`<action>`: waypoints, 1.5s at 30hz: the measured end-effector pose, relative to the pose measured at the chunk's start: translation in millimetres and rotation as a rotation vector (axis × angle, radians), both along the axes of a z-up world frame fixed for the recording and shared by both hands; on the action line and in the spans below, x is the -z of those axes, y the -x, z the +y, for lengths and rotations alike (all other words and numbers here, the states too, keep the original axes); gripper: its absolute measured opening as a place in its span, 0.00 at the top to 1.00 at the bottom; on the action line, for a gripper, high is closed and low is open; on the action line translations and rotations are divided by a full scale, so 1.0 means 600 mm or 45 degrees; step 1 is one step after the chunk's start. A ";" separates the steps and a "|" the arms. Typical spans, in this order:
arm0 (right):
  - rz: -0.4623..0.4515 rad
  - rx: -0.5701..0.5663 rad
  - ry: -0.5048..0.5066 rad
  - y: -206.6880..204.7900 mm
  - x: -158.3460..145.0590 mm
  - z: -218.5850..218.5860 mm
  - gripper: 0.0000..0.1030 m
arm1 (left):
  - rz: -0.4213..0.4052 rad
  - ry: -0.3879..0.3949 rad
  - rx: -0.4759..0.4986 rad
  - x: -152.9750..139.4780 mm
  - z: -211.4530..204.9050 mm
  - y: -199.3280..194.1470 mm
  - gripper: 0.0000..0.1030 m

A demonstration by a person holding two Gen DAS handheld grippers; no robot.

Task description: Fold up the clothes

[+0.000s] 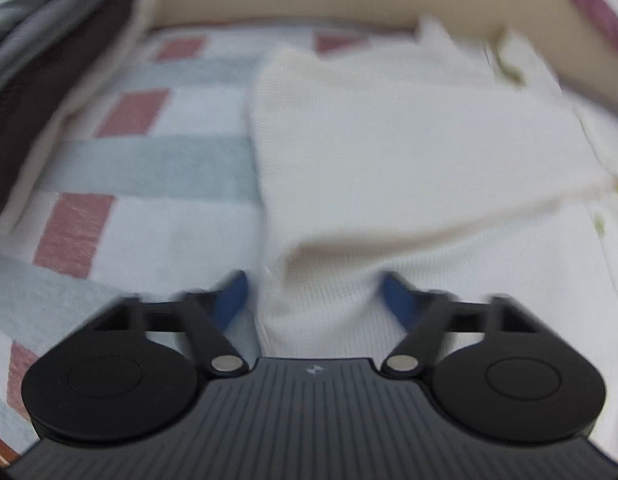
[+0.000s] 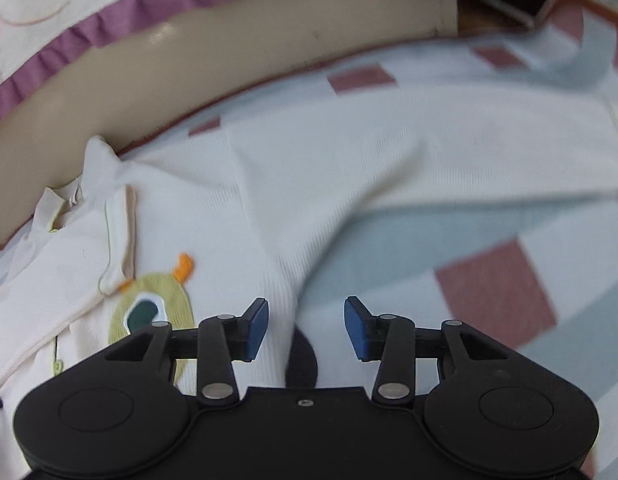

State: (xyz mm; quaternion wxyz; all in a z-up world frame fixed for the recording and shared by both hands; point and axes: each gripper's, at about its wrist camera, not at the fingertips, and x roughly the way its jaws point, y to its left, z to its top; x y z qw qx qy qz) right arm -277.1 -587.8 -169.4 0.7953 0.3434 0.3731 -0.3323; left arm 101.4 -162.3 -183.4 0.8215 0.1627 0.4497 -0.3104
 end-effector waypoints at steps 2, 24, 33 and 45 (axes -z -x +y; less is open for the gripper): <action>-0.057 0.021 0.001 0.002 0.011 0.003 0.41 | -0.019 0.022 -0.018 -0.006 0.001 -0.001 0.94; 0.315 -0.179 0.446 -0.133 0.009 0.056 0.76 | -0.220 -0.191 -0.060 -0.001 -0.018 -0.010 0.95; -0.014 -0.573 0.260 -0.143 -0.094 0.160 0.64 | 0.040 0.054 -0.018 -0.067 0.007 0.004 0.70; -0.016 -0.797 -0.049 -0.260 -0.003 0.276 0.38 | 0.171 0.090 0.163 -0.039 -0.049 0.068 0.70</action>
